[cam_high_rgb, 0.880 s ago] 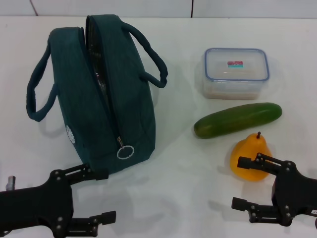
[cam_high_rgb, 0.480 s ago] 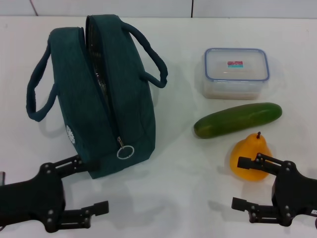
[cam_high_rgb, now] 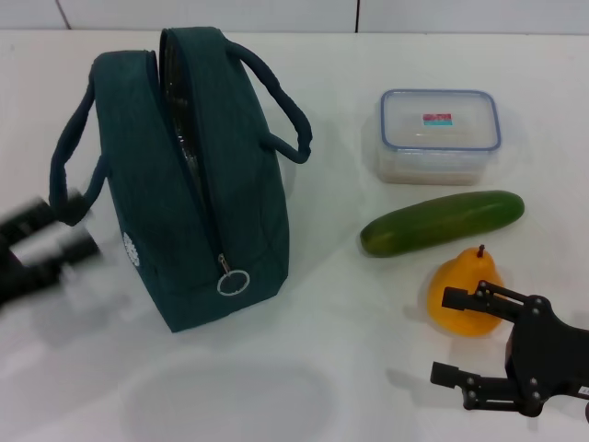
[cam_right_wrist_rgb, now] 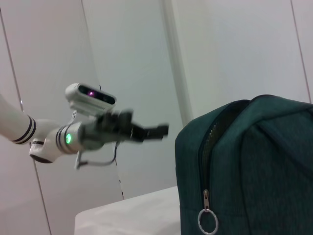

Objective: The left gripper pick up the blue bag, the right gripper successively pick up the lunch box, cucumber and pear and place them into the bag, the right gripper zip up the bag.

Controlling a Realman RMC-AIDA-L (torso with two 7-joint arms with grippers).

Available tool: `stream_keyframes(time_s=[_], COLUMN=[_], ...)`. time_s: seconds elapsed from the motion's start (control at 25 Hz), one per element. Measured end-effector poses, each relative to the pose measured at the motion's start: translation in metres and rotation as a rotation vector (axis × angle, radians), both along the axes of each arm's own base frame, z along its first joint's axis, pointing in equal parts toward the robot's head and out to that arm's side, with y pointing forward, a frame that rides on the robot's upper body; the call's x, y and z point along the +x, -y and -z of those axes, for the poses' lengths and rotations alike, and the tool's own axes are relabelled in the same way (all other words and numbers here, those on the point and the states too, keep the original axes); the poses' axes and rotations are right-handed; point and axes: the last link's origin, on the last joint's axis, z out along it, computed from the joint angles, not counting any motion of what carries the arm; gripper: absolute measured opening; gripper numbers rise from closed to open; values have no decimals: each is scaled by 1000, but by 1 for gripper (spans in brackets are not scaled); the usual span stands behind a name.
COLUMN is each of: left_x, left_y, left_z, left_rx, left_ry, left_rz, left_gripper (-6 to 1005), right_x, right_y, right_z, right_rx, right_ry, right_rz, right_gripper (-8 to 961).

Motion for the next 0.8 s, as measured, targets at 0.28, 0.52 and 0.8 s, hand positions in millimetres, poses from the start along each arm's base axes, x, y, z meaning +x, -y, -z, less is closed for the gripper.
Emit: stream_keyframes(time_s=[0.28, 0.52, 0.8], left_x=[0, 11, 34], left_y=[-48, -89, -118], left_z=[-30, -50, -57], left_rx=[-53, -141, -315], left_ry=[83, 11, -238], left_rz=[-197, -341, -528], left_gripper=[862, 862, 861], right_x=[0, 0, 0], right_y=[-1, -2, -3], right_z=[0, 0, 0], right_rx=[3, 9, 21], right_ry=[-1, 2, 1], right_rz=[3, 6, 10], right_gripper=[850, 848, 846])
